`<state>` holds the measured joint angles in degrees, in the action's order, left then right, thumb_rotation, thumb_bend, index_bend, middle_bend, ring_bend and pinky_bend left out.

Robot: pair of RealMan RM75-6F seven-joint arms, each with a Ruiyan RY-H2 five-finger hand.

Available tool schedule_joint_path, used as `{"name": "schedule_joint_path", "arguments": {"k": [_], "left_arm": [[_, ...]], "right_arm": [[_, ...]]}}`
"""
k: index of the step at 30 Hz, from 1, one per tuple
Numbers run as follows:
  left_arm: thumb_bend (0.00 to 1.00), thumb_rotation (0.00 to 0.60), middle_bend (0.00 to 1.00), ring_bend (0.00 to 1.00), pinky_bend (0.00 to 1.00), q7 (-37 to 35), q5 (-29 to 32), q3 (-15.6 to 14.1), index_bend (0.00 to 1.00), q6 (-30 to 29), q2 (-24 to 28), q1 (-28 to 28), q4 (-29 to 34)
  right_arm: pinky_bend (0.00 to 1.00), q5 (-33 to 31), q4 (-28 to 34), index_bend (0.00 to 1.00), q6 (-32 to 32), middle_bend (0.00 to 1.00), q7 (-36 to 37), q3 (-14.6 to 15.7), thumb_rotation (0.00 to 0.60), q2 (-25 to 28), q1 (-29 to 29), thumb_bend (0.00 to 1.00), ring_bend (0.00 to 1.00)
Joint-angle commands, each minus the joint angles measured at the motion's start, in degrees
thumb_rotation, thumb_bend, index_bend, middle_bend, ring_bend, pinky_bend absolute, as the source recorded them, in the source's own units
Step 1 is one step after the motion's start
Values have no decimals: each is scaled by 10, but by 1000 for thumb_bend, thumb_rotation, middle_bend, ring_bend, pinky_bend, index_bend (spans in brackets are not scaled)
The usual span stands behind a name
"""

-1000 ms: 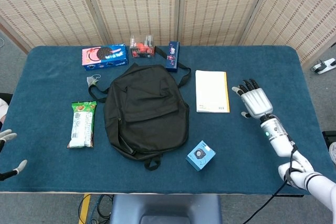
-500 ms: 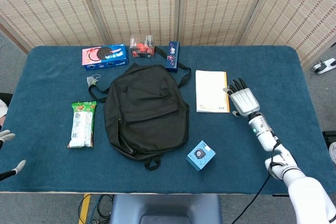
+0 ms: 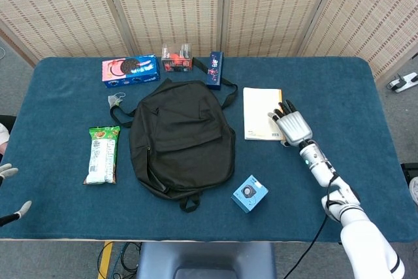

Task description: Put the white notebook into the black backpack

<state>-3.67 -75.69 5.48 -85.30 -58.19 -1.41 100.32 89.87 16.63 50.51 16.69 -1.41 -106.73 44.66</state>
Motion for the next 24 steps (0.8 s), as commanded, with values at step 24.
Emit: {"name": "schedule_joint_path", "arguments": {"k": [24], "left_arm": [[215,600,162,150,102,-5,1,0,274,7,-1,0,-2]], "right_arm": [[30,-2,-18,201,-20,196,4,12,600,-11,3,37,49]]}}
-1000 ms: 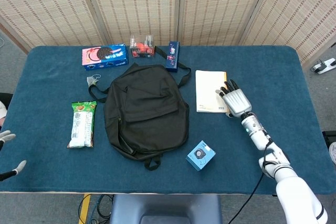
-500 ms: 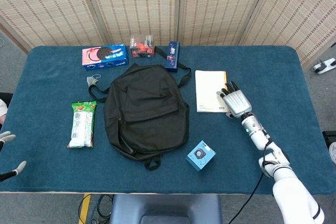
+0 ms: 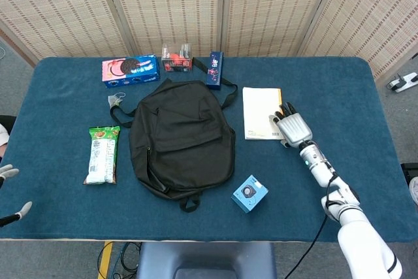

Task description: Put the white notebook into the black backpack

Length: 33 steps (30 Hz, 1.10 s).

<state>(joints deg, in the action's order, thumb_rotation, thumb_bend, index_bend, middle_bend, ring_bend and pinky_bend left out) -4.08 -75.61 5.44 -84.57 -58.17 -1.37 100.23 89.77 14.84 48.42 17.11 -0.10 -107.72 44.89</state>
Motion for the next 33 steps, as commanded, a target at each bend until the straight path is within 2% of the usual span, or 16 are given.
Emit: {"name": "schedule_joint_path", "arguments": {"k": [1,4,8,16,21,33], "left_arm": [[215,600,162,150,102,-1,0,1,274,0,-1,-1,-1],[215,600,162,150,102,-2,1,2,274,1,-1,-1,-2],[215,600,162,150,102,-4,1,1,274,1,-2,0,-4],[215,600,162,150,102,-9,1,0,274,3,0,2,-6],[215,600,162,150,102,-11,3,0,274,5,-1,2,-9],[215,600,162,150,102,-13,4,0,274,5,-1,4,-11]], "right_arm": [[30,-2,-1,205,2,196,0,-2,600,-2,2,38,49],[30,-3,-3,222,1,201,-2,-3,600,-6,8,61,49],[30,-3,-6,258,-1,226,-2,-5,600,-12,16,143,49],[31,-5,-15,350,0,293,2,-7,600,-23,27,388,67],[30,-8,-20,357,-7,299,4,-9,600,-29,34,428,72],[30,-18,-31,357,-18,302,4,-19,600,-34,51,431,79]]}}
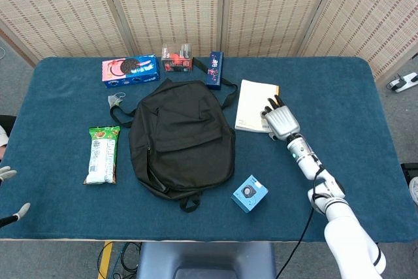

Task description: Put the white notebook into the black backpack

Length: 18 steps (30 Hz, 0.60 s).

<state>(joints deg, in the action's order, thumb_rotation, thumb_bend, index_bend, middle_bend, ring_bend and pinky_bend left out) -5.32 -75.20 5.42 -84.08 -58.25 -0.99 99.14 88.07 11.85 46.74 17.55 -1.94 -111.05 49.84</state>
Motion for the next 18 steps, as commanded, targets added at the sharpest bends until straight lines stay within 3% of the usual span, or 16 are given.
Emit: {"name": "schedule_joint_path", "arguments": {"k": [1,18], "left_arm": [[215,600,162,150,102,-1,1,0,274,0,-1,0,-1],[215,600,162,150,102,-13,6,2,274,8,0,-1,-2]], "right_arm": [[30,-1,-1,357,-2,302,-1,-1,600,-1,3,430,79],[30,-30,-10,357,-6,300,-11,-32,600,-13,33,431,79]]}}
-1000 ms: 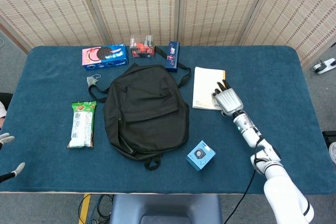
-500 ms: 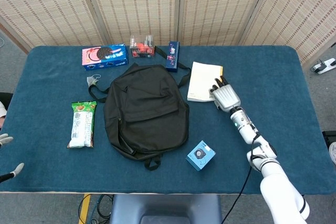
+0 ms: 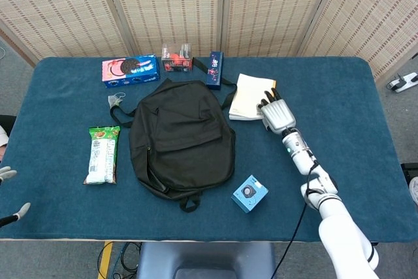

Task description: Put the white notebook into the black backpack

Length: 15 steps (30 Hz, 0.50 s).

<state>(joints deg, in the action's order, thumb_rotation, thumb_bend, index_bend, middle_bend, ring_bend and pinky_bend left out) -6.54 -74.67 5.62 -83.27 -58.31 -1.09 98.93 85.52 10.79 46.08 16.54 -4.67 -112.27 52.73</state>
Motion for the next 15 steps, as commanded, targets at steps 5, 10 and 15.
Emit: {"name": "schedule_joint_path", "arguments": {"k": [5,10,15], "left_arm": [[215,600,162,150,102,-5,1,0,274,1,1,1,0],[215,600,162,150,102,-8,1,0,274,1,2,2,-1],[215,600,162,150,102,-9,2,0,274,2,2,2,-2]], "right_arm": [[30,-15,2,357,-1,283,-4,-15,600,-4,12,419,79],[30,-25,1,358,-5,279,-10,-26,600,-6,18,341,79],[30,-31,2,435,-5,287,-11,-31,600,-7,21,311,79]]}}
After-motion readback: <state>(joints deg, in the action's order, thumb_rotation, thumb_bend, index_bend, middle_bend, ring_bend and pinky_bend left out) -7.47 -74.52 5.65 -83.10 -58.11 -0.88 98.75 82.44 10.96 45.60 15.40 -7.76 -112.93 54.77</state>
